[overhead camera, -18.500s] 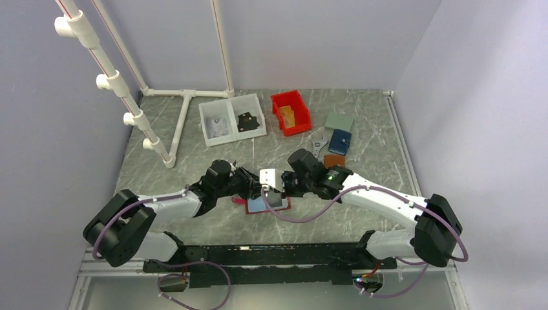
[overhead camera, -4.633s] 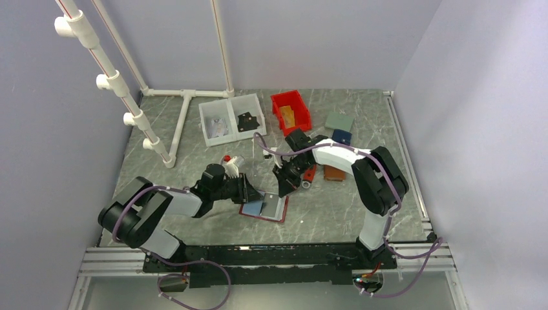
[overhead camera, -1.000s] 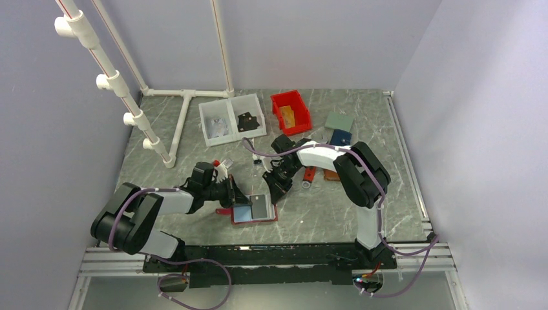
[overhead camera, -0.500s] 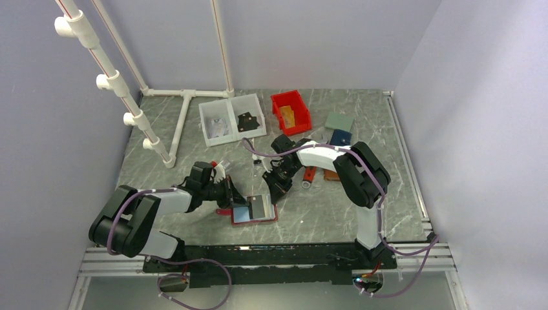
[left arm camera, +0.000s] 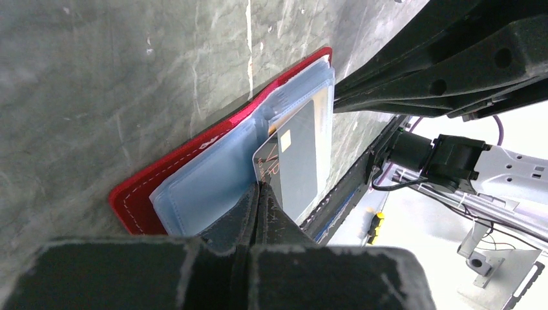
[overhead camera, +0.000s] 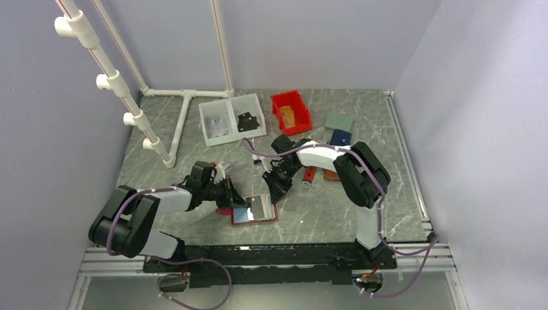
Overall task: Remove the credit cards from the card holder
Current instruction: Remove the credit card from the card holder.
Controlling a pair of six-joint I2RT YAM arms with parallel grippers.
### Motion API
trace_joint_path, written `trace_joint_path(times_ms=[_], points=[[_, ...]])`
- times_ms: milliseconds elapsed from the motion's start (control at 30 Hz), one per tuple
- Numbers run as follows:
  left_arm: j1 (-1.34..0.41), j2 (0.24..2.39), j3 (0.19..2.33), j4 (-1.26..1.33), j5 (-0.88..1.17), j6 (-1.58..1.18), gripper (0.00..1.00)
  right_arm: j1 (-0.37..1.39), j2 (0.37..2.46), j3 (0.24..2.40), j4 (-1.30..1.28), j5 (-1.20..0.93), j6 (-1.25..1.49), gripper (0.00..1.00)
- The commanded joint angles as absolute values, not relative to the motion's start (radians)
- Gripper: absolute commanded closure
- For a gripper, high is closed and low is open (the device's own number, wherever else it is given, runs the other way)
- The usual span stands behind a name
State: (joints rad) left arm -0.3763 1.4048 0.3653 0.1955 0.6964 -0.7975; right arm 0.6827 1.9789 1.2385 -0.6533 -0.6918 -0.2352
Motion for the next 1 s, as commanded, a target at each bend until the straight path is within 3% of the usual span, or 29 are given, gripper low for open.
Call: trace_joint_path(times_ms=[0, 533, 733, 967], points=[[-0.373, 1.369, 0.396, 0.134, 0.647, -0.761, 1.0, 0.684, 2.026, 1.224, -0.627, -0.522, -0.298, 0.87], [-0.372, 1.305, 0.388, 0.113, 0.639, -0.758, 1.0, 0.686, 2.03, 1.23, -0.639, -0.523, -0.309, 0.87], [-0.371, 1.212, 0.388, 0.085, 0.634, -0.714, 1.0, 0.67, 1.96, 1.244, -0.672, -0.616, -0.356, 0.7], [-0.371, 1.185, 0.405, 0.049, 0.637, -0.68, 1.0, 0.639, 1.892, 1.25, -0.709, -0.725, -0.413, 0.62]])
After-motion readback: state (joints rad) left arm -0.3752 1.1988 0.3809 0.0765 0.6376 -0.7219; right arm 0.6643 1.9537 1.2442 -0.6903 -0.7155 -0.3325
